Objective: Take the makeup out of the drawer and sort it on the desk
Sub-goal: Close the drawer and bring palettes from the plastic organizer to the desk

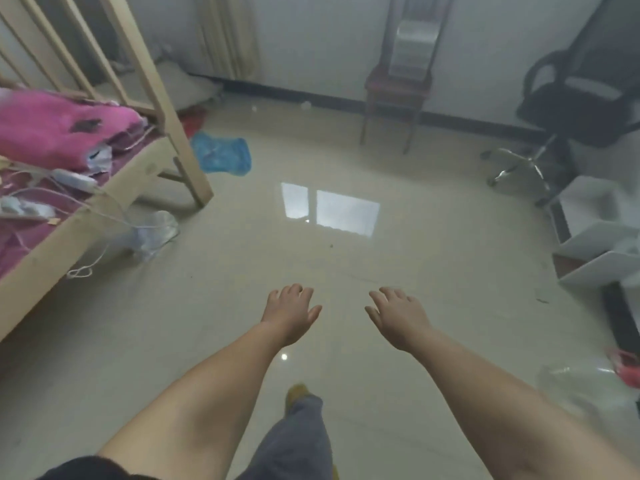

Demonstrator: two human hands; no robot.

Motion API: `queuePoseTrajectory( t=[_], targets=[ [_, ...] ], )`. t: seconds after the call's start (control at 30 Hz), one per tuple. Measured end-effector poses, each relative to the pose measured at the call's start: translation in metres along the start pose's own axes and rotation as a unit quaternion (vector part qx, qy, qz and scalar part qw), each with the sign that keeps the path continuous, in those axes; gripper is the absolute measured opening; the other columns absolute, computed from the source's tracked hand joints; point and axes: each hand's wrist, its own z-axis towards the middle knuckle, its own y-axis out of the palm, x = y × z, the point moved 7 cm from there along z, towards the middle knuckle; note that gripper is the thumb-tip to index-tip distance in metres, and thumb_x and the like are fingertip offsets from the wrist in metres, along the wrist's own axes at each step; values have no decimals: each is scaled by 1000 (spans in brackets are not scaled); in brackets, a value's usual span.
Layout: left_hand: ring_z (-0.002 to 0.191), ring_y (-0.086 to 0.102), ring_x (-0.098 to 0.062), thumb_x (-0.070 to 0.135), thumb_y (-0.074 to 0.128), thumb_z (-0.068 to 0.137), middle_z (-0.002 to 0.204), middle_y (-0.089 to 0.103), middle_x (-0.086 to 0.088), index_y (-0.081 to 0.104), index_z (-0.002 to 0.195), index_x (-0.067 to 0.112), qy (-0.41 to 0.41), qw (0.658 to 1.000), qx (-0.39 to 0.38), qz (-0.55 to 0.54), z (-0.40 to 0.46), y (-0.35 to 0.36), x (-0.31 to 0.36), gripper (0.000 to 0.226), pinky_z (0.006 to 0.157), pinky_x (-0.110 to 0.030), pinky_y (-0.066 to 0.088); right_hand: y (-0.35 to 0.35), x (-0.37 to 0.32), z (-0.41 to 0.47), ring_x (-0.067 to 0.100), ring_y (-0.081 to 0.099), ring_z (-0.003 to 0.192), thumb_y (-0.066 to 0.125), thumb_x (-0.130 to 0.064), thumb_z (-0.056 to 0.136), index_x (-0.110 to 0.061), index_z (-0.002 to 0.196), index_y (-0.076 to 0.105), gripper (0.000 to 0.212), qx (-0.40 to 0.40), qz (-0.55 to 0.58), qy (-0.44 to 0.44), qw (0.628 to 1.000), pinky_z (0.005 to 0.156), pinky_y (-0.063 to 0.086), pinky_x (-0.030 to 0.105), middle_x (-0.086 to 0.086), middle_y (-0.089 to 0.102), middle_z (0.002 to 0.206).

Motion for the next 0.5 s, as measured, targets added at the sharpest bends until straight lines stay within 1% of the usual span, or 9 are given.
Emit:
queuePoseTrajectory(
  t=[0.2, 0.3, 0.43, 0.5],
  targets=[
    [128, 38, -25, 46, 27, 99, 139, 41, -7, 37, 136, 17, 72, 997, -8, 20, 141, -40, 61, 48, 106, -41, 27, -44, 105, 89, 25, 35, 133, 23, -43, 101, -20, 139, 35, 46, 22, 11, 62, 998, 104, 34, 39, 4, 37, 145],
    [130, 37, -25, 46, 27, 99, 140, 41, -7, 37, 136, 18, 85, 996, -16, 24, 219, -63, 76, 48, 107, -42, 26, -70, 152, 145, 24, 34, 133, 23, -43, 101, -20, 140, 34, 46, 23, 26, 89, 995, 104, 33, 38, 4, 36, 146],
    [127, 38, -25, 45, 28, 99, 137, 43, -6, 38, 136, 18, 99, 994, -13, 32, 317, -114, 98, 47, 106, -41, 27, -119, 210, 214, 24, 35, 133, 24, -42, 101, -20, 141, 34, 46, 38, 41, 114, 992, 104, 33, 39, 4, 37, 145],
    [128, 38, -25, 45, 28, 99, 138, 42, -6, 37, 136, 17, 115, 992, -27, 34, 354, -130, 113, 48, 107, -41, 27, -133, 236, 239, 24, 35, 132, 24, -43, 101, -20, 141, 34, 46, 28, 47, 128, 990, 104, 33, 38, 4, 37, 145]
  ],
)
